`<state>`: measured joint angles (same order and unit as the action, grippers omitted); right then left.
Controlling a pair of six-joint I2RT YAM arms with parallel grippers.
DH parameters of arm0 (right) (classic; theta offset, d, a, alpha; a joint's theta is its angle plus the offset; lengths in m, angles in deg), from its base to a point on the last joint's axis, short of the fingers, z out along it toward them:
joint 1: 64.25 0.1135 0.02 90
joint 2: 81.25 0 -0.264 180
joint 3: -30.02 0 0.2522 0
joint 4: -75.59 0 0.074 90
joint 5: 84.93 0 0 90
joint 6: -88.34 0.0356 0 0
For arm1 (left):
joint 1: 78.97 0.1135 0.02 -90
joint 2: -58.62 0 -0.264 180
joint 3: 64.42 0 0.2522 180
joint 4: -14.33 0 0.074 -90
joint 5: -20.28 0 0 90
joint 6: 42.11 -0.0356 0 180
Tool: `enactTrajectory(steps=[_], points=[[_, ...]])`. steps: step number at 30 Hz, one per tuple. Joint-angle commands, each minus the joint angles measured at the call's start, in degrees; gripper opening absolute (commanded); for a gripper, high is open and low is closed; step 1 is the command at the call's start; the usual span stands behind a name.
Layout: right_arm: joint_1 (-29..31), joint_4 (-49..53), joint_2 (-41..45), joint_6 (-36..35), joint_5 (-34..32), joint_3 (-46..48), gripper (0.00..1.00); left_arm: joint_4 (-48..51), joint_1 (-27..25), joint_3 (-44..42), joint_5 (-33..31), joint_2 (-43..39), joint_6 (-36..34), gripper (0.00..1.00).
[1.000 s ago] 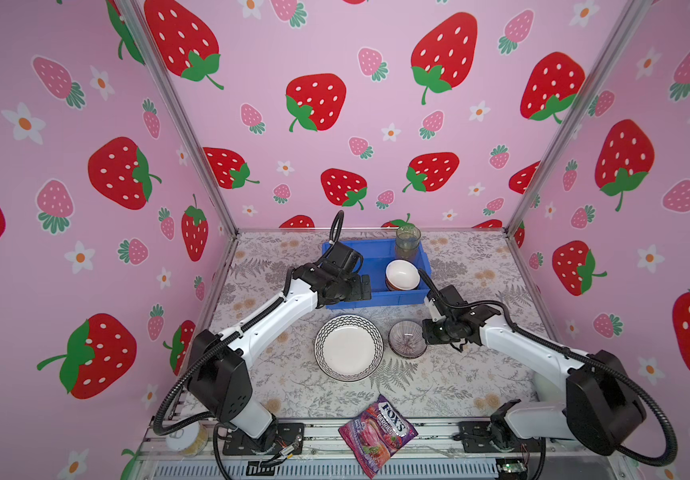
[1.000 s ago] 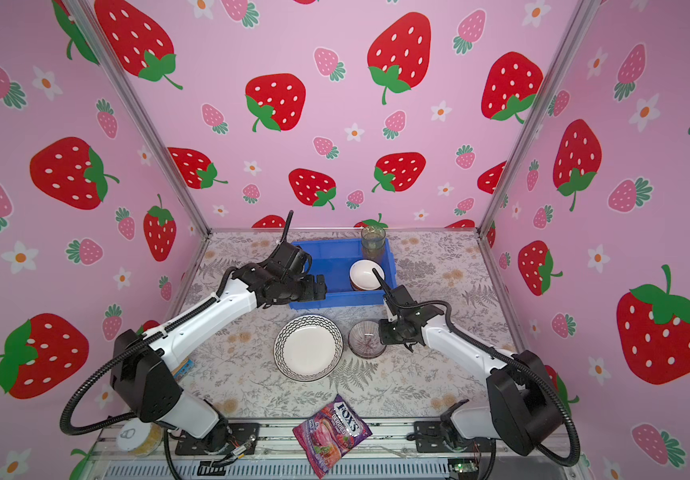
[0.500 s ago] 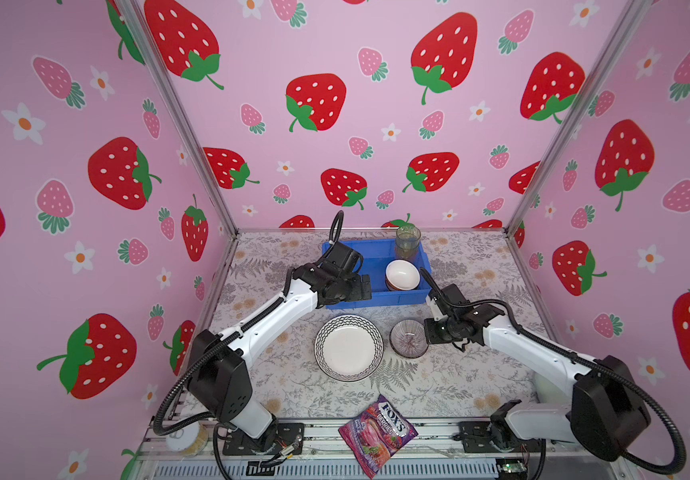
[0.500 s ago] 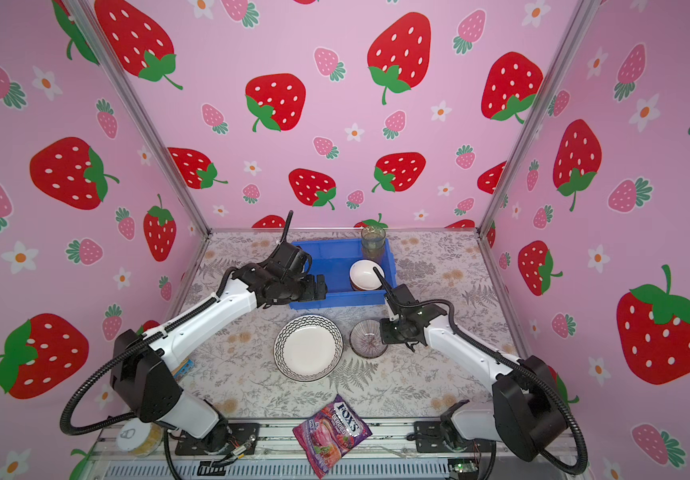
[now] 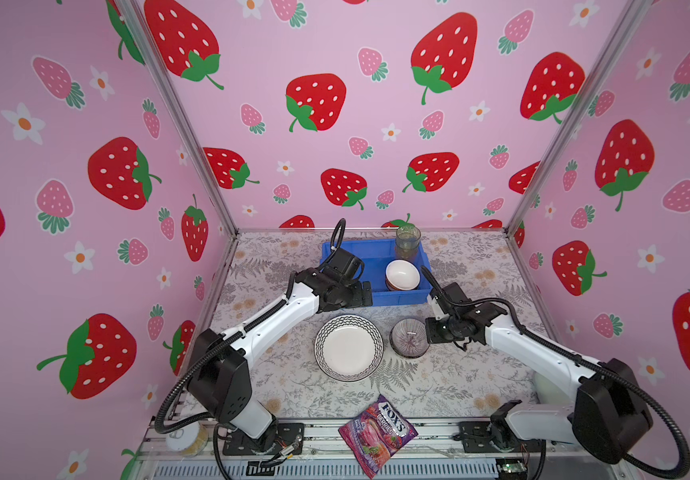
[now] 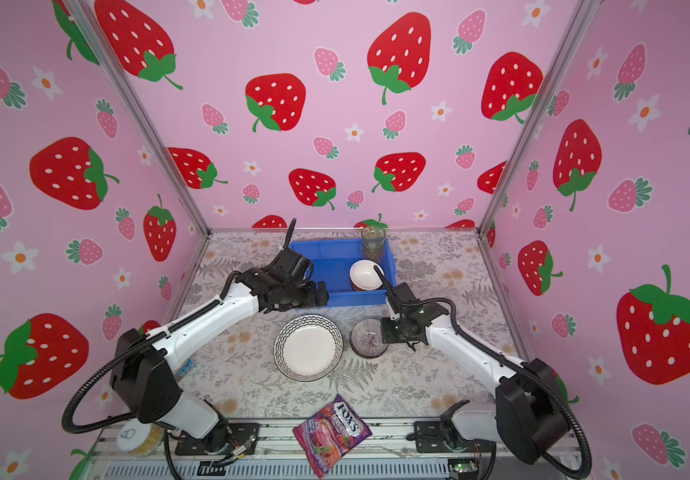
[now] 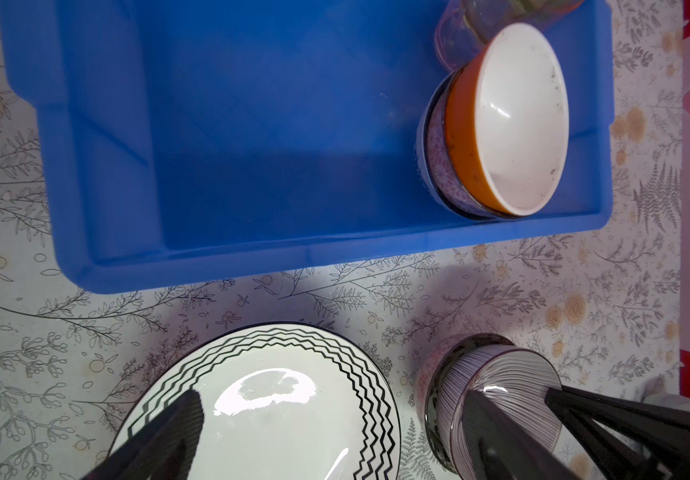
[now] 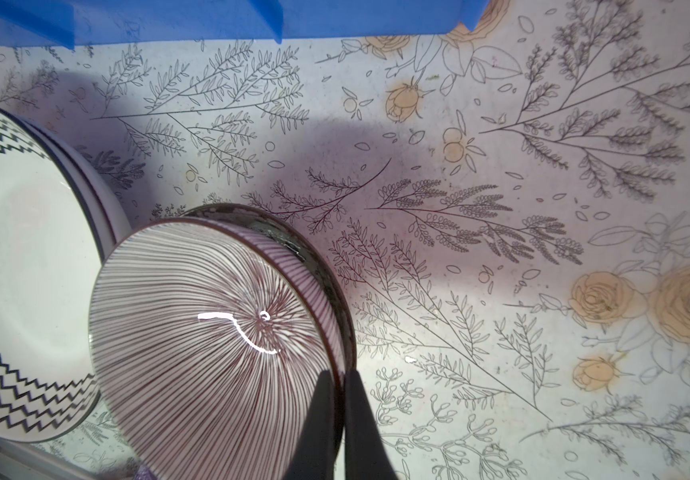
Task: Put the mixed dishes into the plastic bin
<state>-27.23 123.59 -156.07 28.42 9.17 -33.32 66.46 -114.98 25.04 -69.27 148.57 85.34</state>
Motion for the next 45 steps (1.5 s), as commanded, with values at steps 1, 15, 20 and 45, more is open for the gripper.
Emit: enactTrajectory(steps=[1,15,20,45], points=[[0.1,0.4,1.2,-0.3,0.8,-3.6,0.0,-0.1,-2.6,-0.3,1.2,-1.9,2.5,1.0],[0.0,2.2,2.3,-1.1,2.3,-6.7,0.0,-1.0,-11.6,3.0,3.6,3.9,4.8,0.96],[-0.1,2.8,2.9,-1.3,2.6,-7.9,0.0,-1.1,-12.8,4.4,4.4,7.0,4.6,0.91],[-1.8,4.2,5.7,-1.2,1.9,-7.5,0.0,-0.8,-13.9,10.9,7.1,14.3,2.6,0.2]])
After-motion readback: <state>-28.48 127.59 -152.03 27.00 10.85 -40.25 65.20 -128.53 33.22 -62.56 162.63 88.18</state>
